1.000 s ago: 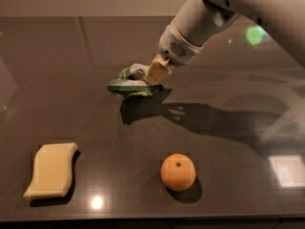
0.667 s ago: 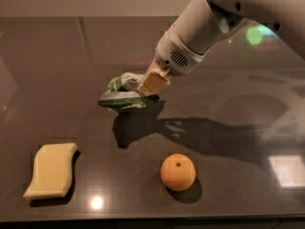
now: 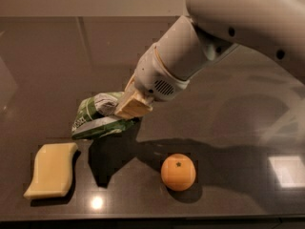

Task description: Move green jalapeno chip bag near sponge

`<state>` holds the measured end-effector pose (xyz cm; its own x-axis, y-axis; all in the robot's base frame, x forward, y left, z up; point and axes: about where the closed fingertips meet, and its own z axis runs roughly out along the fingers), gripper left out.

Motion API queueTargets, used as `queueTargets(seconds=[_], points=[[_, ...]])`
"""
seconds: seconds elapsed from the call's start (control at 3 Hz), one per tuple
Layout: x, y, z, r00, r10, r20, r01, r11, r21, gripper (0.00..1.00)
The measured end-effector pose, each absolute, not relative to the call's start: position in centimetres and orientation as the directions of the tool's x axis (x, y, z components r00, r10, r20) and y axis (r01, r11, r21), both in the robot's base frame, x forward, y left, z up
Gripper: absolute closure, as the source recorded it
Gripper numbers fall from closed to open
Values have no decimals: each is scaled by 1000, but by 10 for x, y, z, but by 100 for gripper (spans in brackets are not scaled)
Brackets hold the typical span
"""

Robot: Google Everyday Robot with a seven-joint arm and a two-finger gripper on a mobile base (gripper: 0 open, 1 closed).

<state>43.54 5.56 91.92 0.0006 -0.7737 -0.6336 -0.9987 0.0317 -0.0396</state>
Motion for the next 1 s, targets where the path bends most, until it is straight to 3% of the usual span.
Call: queueTargets(seconds=[1.0], points=[[431, 82, 909, 25, -760, -650, -999, 2, -40, 12]])
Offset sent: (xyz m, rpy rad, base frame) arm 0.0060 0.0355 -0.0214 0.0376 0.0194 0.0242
